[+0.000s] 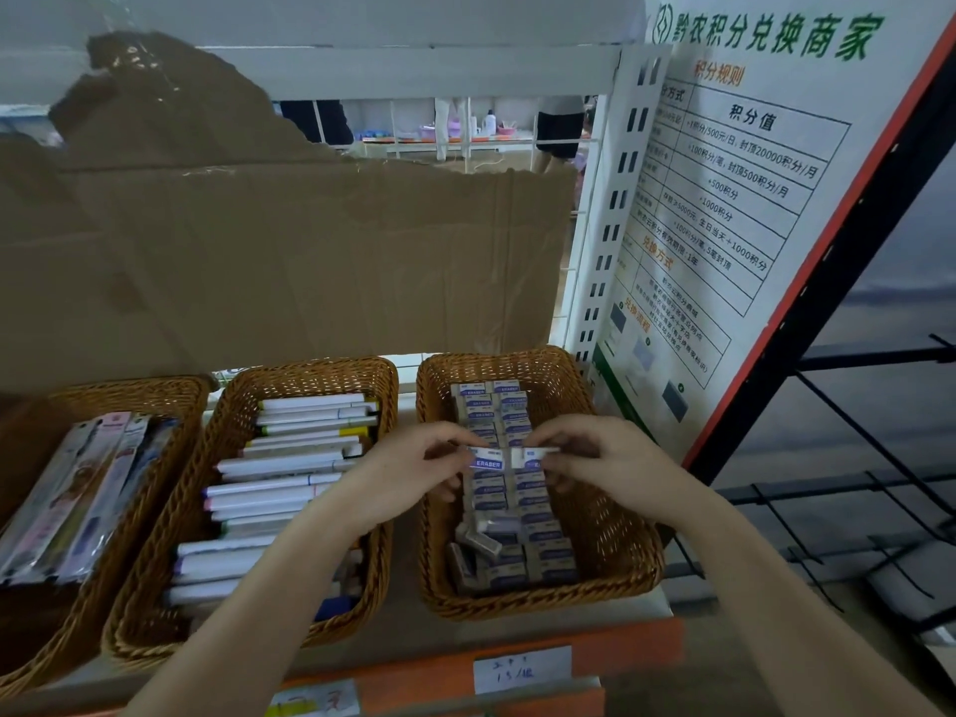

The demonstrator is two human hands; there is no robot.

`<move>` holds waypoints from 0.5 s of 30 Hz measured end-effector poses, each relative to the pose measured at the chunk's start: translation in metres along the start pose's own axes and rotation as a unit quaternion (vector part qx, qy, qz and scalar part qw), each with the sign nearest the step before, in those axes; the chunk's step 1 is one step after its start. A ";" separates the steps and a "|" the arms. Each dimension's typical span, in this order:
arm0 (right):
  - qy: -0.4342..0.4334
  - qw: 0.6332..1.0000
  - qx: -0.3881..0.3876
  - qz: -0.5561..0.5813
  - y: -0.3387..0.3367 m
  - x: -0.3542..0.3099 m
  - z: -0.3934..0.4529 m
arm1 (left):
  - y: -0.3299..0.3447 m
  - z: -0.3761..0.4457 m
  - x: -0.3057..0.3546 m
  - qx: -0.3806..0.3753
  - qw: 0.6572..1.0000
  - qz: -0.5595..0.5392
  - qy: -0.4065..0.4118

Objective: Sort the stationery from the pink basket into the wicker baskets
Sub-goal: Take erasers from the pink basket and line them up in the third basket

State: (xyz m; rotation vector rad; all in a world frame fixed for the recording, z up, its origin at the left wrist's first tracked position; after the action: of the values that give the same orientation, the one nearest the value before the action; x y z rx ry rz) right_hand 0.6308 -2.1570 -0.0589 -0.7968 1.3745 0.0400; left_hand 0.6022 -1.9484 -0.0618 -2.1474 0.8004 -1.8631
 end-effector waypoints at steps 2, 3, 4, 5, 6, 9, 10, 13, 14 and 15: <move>0.019 0.998 0.021 0.064 0.002 0.002 0.000 | 0.007 0.002 -0.002 0.008 0.996 -0.076 -0.043; 0.031 0.995 0.029 0.092 0.003 0.004 0.001 | 0.010 0.003 -0.003 0.009 0.993 -0.102 -0.060; 0.043 0.992 0.034 0.117 0.003 0.006 0.001 | 0.013 0.004 -0.003 0.006 0.990 -0.123 -0.072; 0.052 0.989 0.035 0.138 0.003 0.008 0.001 | 0.015 0.005 -0.003 0.001 0.988 -0.137 -0.075; 0.056 0.987 0.034 0.147 0.003 0.010 0.002 | 0.016 0.006 -0.003 -0.003 0.988 -0.137 -0.069; 0.045 0.996 0.031 0.071 0.002 0.013 0.007 | 0.012 0.011 -0.001 0.015 1.000 0.000 -0.027; 0.040 0.999 0.032 0.003 0.002 0.015 0.011 | 0.010 0.014 0.000 0.030 0.996 0.086 -0.015; 0.025 0.978 0.048 -0.201 0.003 0.019 0.031 | 0.006 0.029 0.001 0.096 0.947 0.305 0.033; 0.022 0.970 0.053 -0.236 0.003 0.020 0.039 | 0.006 0.035 0.002 0.117 0.928 0.349 0.053; 0.017 0.964 0.055 -0.260 0.003 0.021 0.047 | 0.006 0.040 0.003 0.131 0.912 0.382 0.068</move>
State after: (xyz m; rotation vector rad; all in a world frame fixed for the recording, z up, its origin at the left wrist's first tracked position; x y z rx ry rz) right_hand 0.6743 -2.1393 -0.0798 -1.0448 1.1508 -0.4594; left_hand 0.6394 -1.9630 -0.0700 -1.2689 1.1290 -1.5699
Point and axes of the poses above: each hand's wrist, its own z-axis towards the middle knuckle, its own y-axis out of the palm, x = y × z, the point moved 3 cm from there along z, towards the middle knuckle, and after that the axes turned 1 degree about x, right-handed, at the moved point
